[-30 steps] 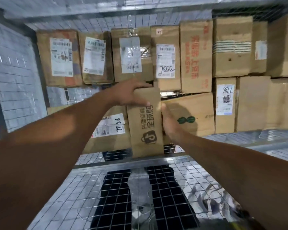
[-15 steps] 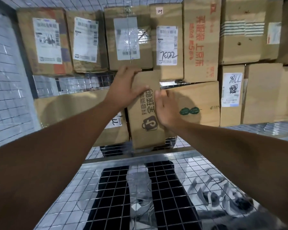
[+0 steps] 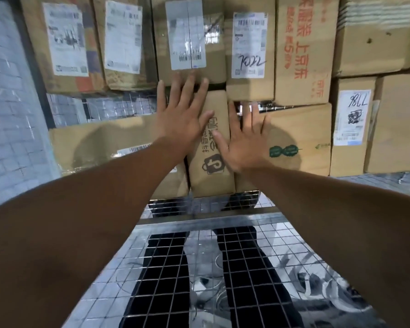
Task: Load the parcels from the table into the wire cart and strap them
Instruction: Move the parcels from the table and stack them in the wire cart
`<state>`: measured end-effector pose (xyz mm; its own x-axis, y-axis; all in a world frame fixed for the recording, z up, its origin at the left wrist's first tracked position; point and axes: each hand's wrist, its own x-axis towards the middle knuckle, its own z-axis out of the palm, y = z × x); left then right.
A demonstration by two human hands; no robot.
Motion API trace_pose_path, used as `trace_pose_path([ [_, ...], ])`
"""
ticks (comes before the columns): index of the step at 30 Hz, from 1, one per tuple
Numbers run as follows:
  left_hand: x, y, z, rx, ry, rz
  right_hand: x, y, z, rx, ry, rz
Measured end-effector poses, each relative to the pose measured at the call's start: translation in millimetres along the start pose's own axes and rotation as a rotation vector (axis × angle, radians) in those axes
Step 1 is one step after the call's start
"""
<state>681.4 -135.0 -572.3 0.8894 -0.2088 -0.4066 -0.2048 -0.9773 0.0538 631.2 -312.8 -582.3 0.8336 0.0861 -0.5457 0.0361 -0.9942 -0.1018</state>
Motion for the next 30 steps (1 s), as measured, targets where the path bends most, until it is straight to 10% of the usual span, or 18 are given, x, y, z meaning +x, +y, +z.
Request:
trace_pose_path([
  [10, -105, -8, -167, -0.255, -0.197, -0.081, -89, 33, -190, 0.104, -0.255, 0.143],
  [20, -257, 45, -383, -0.45, -0.049, 0.257, -362, -24, -372, 0.496, 0.328, 0.488],
  [30, -460, 258, -438, -0.302, -0.224, 1.061, -754, -28, -298, 0.749, 0.846, 1.377],
])
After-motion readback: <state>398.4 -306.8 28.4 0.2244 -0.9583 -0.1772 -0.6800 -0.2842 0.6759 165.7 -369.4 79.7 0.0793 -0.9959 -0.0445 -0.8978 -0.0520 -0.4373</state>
